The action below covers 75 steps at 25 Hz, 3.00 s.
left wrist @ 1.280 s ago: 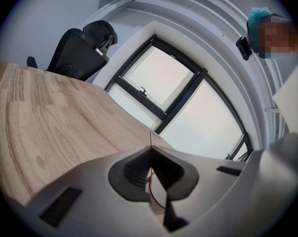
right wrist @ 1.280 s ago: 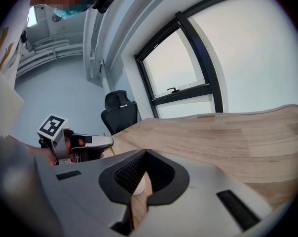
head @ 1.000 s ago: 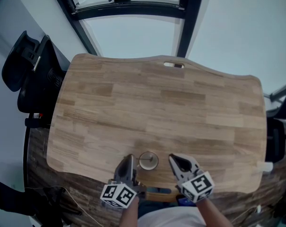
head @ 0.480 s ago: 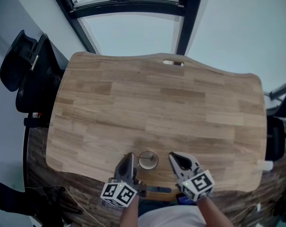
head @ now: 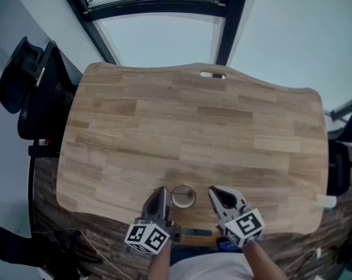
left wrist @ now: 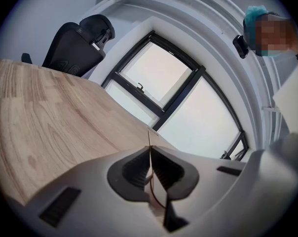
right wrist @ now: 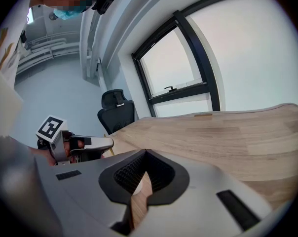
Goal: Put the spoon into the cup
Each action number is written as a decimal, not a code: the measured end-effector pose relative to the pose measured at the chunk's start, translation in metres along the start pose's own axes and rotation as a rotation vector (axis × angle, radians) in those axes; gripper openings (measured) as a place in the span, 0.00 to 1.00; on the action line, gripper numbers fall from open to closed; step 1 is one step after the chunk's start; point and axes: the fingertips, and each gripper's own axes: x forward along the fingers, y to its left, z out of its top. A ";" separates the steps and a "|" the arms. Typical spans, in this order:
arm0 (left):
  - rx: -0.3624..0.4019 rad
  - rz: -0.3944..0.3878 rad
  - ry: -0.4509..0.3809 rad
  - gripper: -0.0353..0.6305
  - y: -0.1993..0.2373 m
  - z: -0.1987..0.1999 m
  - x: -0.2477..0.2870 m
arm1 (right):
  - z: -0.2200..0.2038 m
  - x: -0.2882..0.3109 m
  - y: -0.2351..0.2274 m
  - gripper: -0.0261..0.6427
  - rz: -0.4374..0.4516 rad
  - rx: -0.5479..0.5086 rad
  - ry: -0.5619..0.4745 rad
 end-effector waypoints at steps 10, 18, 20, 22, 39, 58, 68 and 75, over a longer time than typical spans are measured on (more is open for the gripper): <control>0.047 0.000 0.035 0.06 0.000 0.000 0.001 | 0.005 -0.002 0.005 0.03 -0.025 0.004 -0.021; 0.044 -0.021 0.061 0.15 0.008 -0.003 -0.002 | 0.006 -0.001 0.014 0.03 -0.036 0.004 -0.023; 0.046 -0.023 0.067 0.17 0.010 -0.003 -0.002 | 0.005 -0.001 0.016 0.03 -0.041 0.002 -0.022; 0.047 -0.022 0.068 0.19 0.011 -0.002 -0.002 | 0.005 0.000 0.017 0.03 -0.047 0.002 -0.022; 0.084 -0.125 0.057 0.27 0.002 0.034 -0.025 | 0.023 -0.017 0.046 0.03 -0.133 0.001 -0.075; 0.233 -0.122 -0.077 0.05 -0.039 0.075 -0.072 | 0.047 -0.066 0.071 0.03 -0.203 -0.059 -0.192; 0.344 -0.091 -0.079 0.06 -0.067 0.067 -0.093 | 0.062 -0.090 0.076 0.03 -0.181 -0.095 -0.238; 0.397 -0.084 -0.103 0.05 -0.089 0.062 -0.102 | 0.062 -0.105 0.074 0.03 -0.171 -0.123 -0.233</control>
